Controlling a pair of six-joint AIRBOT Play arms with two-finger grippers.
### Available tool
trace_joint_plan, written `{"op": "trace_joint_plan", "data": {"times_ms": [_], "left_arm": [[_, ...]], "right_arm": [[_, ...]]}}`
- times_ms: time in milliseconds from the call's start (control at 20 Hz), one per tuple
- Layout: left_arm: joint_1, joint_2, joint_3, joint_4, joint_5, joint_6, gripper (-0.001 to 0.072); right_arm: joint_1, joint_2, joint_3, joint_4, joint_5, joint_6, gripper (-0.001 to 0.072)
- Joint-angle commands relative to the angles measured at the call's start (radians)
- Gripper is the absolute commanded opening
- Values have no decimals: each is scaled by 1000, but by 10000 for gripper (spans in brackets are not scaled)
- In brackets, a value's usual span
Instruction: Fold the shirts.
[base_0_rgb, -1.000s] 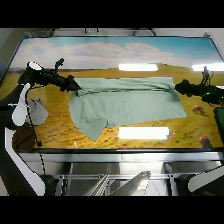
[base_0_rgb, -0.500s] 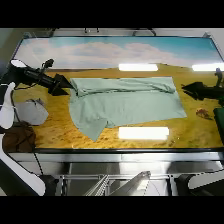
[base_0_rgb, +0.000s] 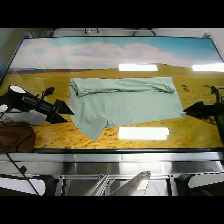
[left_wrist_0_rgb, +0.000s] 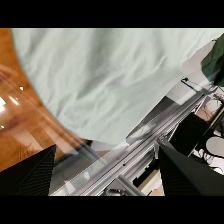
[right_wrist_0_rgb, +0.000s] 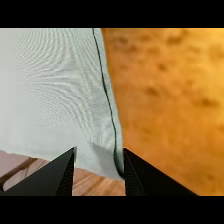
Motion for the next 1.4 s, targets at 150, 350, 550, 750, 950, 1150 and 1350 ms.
{"op": "trace_joint_plan", "data": {"times_ms": [150,350,550,750,950,1150,1350], "left_arm": [[-115,47,-130,20,127,2,675],[-208,47,-130,20,248,-14,674],[-278,47,-130,21,244,-25,674],[-327,47,-129,21,223,-3,17],[-267,49,-96,31,65,5,24],[-102,119,-90,32,-60,-20,23],[57,206,-90,30,-208,-50,24]], "right_arm": [[111,-19,-14,5,-17,-26,364],[211,-19,-11,5,-3,-25,18],[224,-15,-10,36,13,-11,18],[222,4,-10,45,79,-1,17],[154,61,-10,-66,126,66,17],[3,122,-10,-202,100,162,17],[-104,137,-10,-198,164,177,17]]}}
